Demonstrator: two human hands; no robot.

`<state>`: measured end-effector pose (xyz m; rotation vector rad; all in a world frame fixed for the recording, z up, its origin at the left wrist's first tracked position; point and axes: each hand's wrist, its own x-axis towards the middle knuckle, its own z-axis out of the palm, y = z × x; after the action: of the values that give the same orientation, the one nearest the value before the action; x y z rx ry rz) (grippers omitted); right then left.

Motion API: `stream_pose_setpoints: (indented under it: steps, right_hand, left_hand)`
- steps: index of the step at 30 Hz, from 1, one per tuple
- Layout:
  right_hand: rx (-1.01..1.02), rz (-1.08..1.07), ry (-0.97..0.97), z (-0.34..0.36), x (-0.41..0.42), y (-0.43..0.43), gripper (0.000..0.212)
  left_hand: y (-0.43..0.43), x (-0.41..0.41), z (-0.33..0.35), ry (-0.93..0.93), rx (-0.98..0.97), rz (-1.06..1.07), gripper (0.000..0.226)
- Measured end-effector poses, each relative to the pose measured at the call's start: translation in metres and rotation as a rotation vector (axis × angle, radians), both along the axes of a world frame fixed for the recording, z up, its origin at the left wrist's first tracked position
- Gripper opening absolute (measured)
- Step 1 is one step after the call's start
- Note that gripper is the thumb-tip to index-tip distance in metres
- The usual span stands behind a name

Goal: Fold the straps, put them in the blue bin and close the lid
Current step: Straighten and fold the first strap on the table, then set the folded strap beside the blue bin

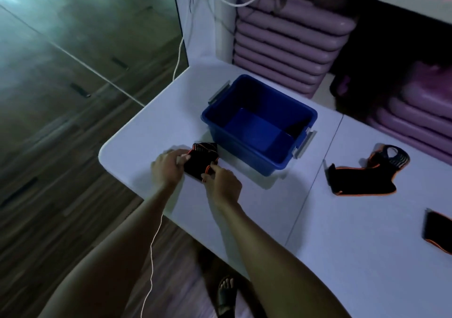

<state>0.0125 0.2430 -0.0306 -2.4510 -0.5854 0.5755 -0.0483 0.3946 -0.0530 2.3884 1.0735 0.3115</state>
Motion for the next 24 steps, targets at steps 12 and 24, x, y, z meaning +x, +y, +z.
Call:
stream_pose_setpoints:
  steps: [12, 24]
  right_hand:
    - [0.153, 0.037, 0.276, 0.009, -0.016, -0.051, 0.062]
    - [0.478, -0.672, 0.251, 0.036, -0.053, -0.268, 0.011]
  left_hand:
    - [-0.063, -0.011, 0.02, -0.23, 0.019, 0.089, 0.02]
    - [-0.259, 0.015, 0.029, -0.34, -0.379, -0.491, 0.016]
